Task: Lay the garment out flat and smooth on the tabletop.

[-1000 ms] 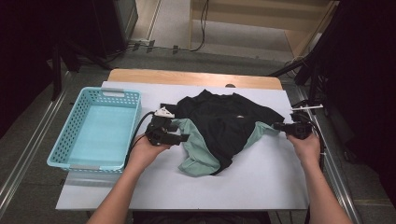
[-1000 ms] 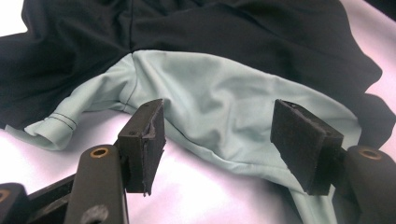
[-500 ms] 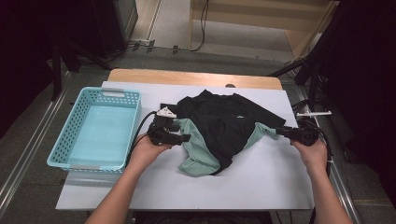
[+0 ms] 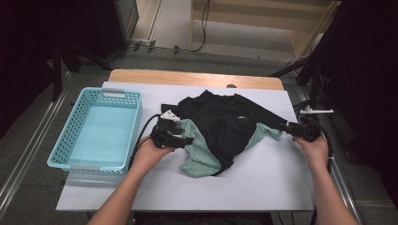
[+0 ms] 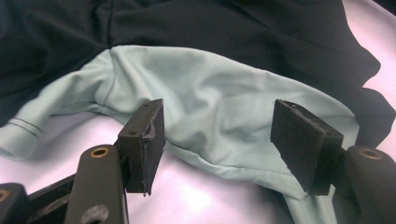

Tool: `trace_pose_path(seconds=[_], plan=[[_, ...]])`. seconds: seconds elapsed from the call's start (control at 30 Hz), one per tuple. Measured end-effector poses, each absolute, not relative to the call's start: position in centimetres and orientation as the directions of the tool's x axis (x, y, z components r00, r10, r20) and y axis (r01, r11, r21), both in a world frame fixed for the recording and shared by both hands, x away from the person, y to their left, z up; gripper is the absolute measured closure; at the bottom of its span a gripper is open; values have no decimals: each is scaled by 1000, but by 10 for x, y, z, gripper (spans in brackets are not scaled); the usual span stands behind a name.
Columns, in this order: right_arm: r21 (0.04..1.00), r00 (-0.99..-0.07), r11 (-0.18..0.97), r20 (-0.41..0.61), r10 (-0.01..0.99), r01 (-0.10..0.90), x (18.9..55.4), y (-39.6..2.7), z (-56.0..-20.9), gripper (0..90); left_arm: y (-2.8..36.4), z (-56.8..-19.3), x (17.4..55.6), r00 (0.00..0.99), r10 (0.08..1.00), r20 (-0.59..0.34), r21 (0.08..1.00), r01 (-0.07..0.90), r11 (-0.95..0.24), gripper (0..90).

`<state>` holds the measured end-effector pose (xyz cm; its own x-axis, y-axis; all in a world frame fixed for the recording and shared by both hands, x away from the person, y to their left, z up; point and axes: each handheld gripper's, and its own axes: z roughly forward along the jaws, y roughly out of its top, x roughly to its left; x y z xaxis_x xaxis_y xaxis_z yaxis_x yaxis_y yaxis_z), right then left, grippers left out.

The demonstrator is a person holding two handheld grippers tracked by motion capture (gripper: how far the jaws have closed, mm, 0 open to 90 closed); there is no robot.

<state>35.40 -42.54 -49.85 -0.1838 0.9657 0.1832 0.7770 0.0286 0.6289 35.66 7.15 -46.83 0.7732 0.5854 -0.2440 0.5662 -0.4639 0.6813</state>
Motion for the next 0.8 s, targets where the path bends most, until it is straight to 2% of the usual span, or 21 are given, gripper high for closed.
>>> trace_pose_path(seconds=[0.13,0.4,0.53,0.63,0.73,0.77,0.8], plan=[[609,-156,1,201,967,793,360,-424,-506,373,68,-471,352,775,584,-242,677,566,-470,365],[598,-156,17,182,971,802,366,-418,-515,399,60,-486,343,774,581,-254,642,584,-496,368],[605,-164,51,133,978,795,366,-414,-515,491,53,-495,339,776,579,-252,628,586,-512,392],[602,-161,72,96,982,795,365,-411,-515,640,47,-501,334,778,576,-251,643,578,-502,478],[576,-136,27,147,980,817,368,-413,-512,808,42,-502,331,784,576,-230,643,567,-515,603],[559,-140,26,162,977,829,369,-414,-511,841,41,-502,331,784,577,-227,644,566,-515,649],[553,-129,39,125,984,832,371,-412,-508,850,41,-503,332,781,578,-239,642,573,-509,699]])
